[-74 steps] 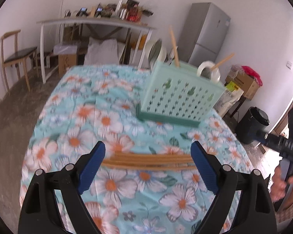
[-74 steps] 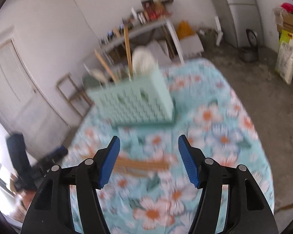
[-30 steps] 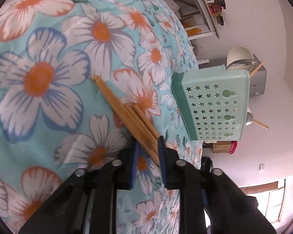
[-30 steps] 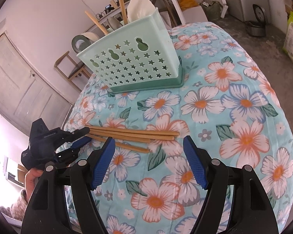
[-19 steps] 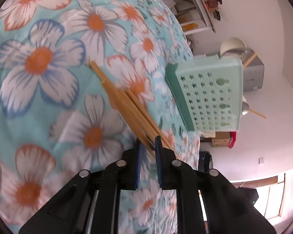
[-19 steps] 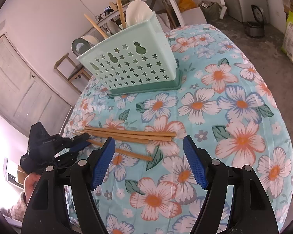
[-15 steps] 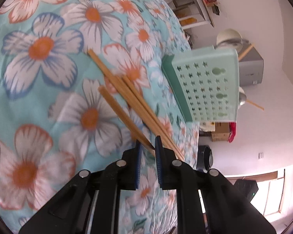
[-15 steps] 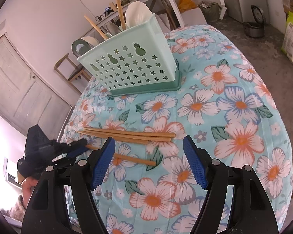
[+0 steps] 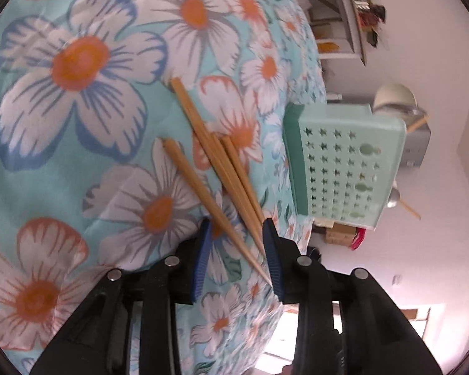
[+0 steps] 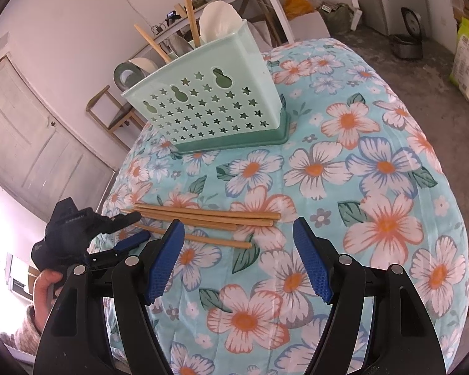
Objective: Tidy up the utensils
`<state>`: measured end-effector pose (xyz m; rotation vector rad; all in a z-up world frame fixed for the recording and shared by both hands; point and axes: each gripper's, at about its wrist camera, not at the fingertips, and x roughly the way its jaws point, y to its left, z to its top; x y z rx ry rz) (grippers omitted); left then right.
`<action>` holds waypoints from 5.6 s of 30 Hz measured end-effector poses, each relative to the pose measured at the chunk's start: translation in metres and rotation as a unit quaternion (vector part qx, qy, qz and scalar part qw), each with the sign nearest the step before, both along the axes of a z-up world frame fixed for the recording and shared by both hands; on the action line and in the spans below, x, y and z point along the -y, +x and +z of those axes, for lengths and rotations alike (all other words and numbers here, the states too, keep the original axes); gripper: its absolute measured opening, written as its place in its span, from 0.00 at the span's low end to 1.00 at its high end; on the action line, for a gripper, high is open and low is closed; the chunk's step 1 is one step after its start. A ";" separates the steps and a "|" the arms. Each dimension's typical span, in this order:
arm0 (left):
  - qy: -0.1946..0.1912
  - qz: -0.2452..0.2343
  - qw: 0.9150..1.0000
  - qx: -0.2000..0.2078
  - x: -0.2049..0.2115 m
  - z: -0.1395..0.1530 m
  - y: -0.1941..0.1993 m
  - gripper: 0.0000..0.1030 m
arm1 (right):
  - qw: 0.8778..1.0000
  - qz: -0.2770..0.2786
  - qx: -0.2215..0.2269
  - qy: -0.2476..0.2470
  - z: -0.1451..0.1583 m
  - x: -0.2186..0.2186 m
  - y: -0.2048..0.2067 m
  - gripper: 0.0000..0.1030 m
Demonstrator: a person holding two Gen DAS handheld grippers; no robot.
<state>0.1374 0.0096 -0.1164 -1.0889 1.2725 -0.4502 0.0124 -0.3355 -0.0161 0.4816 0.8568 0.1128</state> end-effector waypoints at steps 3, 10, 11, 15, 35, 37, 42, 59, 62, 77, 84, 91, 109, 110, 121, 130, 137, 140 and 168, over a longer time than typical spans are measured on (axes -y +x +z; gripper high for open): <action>-0.002 0.013 1.000 -0.016 -0.003 -0.003 0.002 0.25 | 1.000 0.003 -0.001 -0.001 -0.001 -0.003 0.001 0.67; -0.009 0.026 0.999 -0.032 -0.009 -0.014 0.000 0.12 | 1.000 0.004 -0.002 0.002 -0.002 -0.004 0.001 0.67; -0.008 0.026 0.999 -0.031 -0.009 -0.014 0.000 0.12 | 1.000 0.004 -0.003 0.000 -0.002 -0.005 0.000 0.67; 0.008 0.020 1.000 -0.012 -0.007 -0.010 -0.003 0.12 | 1.000 0.004 0.000 -0.004 0.001 -0.005 -0.002 0.67; 0.111 -0.063 0.981 0.147 -0.009 0.028 -0.028 0.15 | 0.998 0.028 0.002 -0.048 -0.002 -0.022 0.005 0.64; 0.112 -0.064 0.979 0.154 -0.010 0.028 -0.030 0.15 | 0.996 0.041 0.009 -0.077 0.001 -0.027 0.008 0.56; 0.113 -0.065 0.977 0.170 -0.017 0.027 -0.036 0.15 | 0.981 0.099 0.033 -0.163 0.006 -0.056 0.020 0.40; 0.087 -0.061 0.977 0.186 -0.042 0.019 -0.055 0.15 | 0.851 0.413 0.099 -0.307 -0.020 -0.189 0.073 0.23; 0.082 -0.060 0.977 0.187 -0.045 0.017 -0.056 0.15 | 0.833 0.431 0.093 -0.333 -0.033 -0.199 0.074 0.23; 0.078 -0.059 0.977 0.188 -0.048 0.015 -0.057 0.15 | 0.825 0.412 0.109 -0.371 -0.041 -0.200 0.088 0.07; 0.080 -0.056 0.977 0.191 -0.050 0.015 -0.058 0.15 | 0.867 0.368 0.113 -0.317 -0.012 -0.177 0.092 0.04; 0.102 -0.052 0.970 0.214 -0.049 0.027 -0.059 0.15 | 0.914 0.279 0.157 -0.250 0.040 -0.133 0.076 0.04; 0.136 -0.035 0.866 0.480 -0.033 0.216 -0.032 0.05 | 0.961 0.060 0.251 -0.100 0.111 -0.034 0.002 0.04; 0.133 -0.036 0.855 0.500 -0.028 0.232 -0.030 0.05 | 0.961 0.054 0.253 -0.098 0.112 -0.031 -0.002 0.04; 0.155 -0.060 0.791 0.589 0.048 0.294 0.011 0.05 | 0.960 0.027 0.265 -0.085 0.117 -0.018 -0.021 0.04; 0.229 -0.107 0.787 0.562 0.114 0.256 0.046 0.06 | 0.960 0.016 0.266 -0.081 0.118 -0.009 -0.032 0.04; 0.245 -0.128 0.809 0.519 0.130 0.221 0.057 0.26 | 0.962 0.012 0.261 -0.078 0.117 -0.004 -0.033 0.04; 0.236 -0.117 0.811 0.523 0.126 0.220 0.053 0.41 | 0.963 0.012 0.260 -0.072 0.117 -0.003 -0.032 0.04; 0.318 -0.033 0.868 0.379 -0.040 0.120 -0.045 0.66 | 0.950 0.038 0.309 0.020 0.158 -0.010 0.148 0.04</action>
